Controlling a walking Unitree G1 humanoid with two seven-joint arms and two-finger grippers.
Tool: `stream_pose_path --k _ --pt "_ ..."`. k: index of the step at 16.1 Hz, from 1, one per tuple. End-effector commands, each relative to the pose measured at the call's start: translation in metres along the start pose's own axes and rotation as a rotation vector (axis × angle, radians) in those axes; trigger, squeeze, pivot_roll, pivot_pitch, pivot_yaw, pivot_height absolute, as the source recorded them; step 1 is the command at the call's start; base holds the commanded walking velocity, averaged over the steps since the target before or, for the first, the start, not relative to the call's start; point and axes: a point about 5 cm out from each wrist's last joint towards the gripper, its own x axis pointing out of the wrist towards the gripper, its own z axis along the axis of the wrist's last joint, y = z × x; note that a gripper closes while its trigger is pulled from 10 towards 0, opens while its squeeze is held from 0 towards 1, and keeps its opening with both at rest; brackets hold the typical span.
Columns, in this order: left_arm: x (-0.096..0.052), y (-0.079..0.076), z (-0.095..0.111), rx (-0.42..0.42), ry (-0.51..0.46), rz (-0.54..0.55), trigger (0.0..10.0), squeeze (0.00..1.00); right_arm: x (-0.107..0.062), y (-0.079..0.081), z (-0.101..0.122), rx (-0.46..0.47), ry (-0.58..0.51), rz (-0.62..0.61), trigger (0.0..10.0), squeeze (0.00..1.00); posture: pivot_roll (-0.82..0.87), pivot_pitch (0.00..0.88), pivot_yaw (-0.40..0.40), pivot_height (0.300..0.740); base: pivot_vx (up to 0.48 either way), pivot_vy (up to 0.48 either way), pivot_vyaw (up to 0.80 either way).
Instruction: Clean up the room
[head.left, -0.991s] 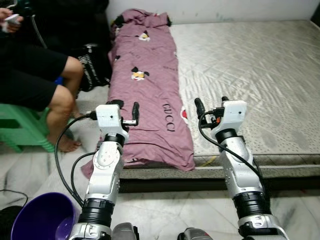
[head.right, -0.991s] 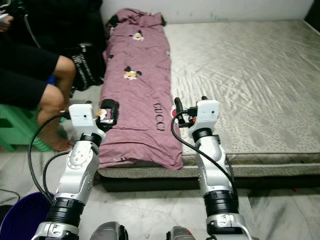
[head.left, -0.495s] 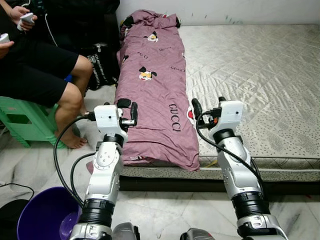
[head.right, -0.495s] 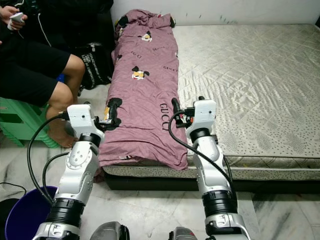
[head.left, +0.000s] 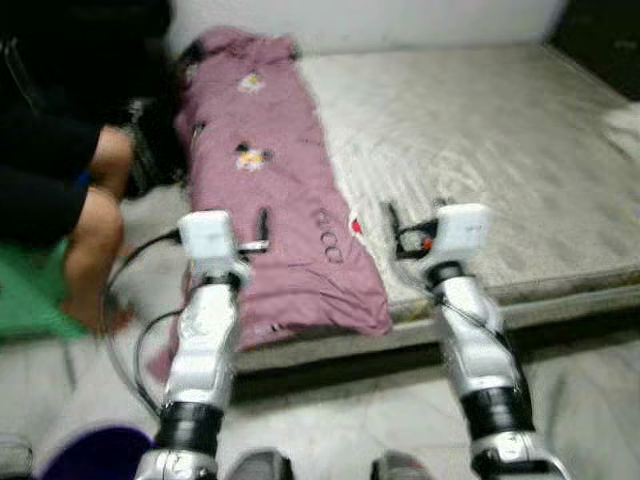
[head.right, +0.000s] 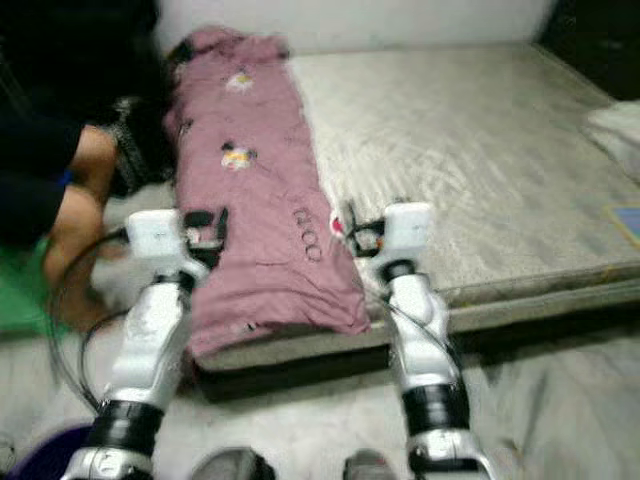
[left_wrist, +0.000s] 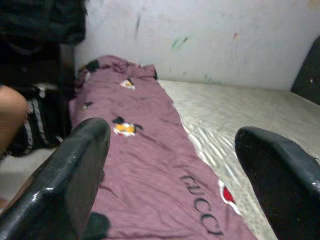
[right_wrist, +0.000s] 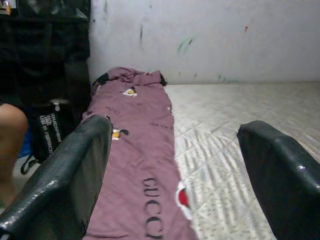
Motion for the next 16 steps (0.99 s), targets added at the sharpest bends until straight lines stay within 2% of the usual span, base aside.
stream_pose_path --k 1,13,16 --pt "0.0004 -0.0041 0.0024 -0.003 -0.015 -0.009 10.0 0.0 0.0009 -0.0051 0.0035 -0.015 -0.007 -0.005 10.0 0.0 -0.05 0.016 0.034 0.74 0.0 0.0 0.0" --pt "0.0008 0.0 0.0021 0.017 -0.013 -0.002 10.0 0.0 0.0008 -0.0028 0.0017 -0.037 -0.005 0.015 10.0 0.0 -0.05 0.015 0.038 0.74 0.0 0.0 0.0" --pt "0.0011 0.0004 0.0025 0.02 -0.014 -0.004 10.0 0.0 0.0005 -0.0006 0.0023 -0.043 -0.01 0.027 10.0 0.0 -0.05 0.015 0.038 0.74 0.0 0.0 0.69"
